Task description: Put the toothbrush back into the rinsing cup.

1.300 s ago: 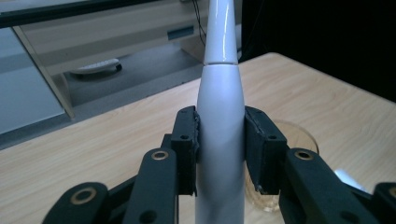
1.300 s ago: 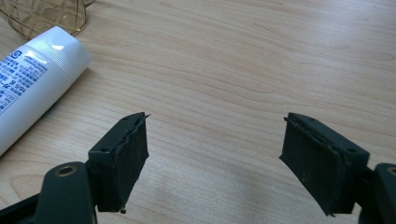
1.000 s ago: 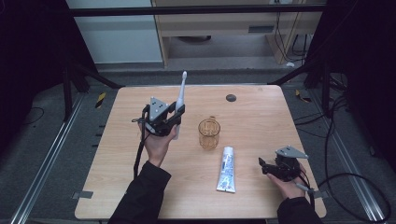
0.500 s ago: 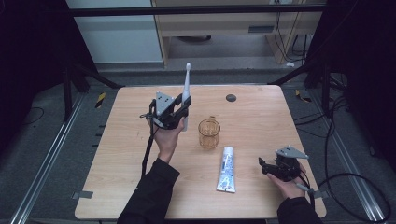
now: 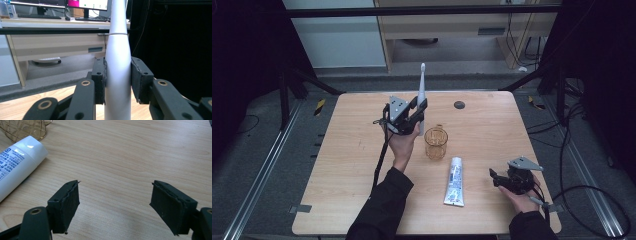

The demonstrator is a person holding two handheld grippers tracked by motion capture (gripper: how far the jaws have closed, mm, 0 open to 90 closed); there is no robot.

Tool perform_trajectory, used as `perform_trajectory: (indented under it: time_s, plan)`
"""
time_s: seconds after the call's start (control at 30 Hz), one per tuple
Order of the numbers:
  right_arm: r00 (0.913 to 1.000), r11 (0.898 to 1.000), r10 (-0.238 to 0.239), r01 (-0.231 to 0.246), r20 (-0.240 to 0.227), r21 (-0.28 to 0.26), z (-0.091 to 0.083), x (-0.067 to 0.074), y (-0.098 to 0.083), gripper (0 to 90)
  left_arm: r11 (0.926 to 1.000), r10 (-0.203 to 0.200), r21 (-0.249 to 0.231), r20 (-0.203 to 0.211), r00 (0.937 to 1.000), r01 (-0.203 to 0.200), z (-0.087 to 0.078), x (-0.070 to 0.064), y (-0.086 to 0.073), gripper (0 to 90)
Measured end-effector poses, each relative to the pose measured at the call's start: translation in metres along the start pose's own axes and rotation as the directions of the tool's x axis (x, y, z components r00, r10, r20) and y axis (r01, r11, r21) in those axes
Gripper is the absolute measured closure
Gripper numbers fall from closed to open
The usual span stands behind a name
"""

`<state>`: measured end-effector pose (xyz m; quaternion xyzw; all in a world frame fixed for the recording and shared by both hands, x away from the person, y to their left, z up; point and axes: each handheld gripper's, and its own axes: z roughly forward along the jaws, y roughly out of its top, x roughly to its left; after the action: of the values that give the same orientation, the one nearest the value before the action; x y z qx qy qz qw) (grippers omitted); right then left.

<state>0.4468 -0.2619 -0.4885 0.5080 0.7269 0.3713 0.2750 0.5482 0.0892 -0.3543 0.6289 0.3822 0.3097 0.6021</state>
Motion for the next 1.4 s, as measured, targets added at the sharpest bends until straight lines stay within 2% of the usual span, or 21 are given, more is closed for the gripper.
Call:
perform_trajectory:
  time_s: [0.67, 1.4]
  plan:
    - [1.0, 1.0, -0.005, 0.005, -0.003, -0.006, 0.0, 0.0, -0.001, 23.6, 0.9999, 0.015, 0.005, 0.039, 0.9991, -0.015, 0.018, -0.014, -0.011, 66.6]
    - [0.9996, 1.0, -0.029, 0.029, -0.001, -0.006, 0.001, 0.0, -0.001, 24.2, 0.9982, 0.043, 0.037, 0.078, 0.996, -0.046, 0.029, -0.022, -0.038, 66.5]
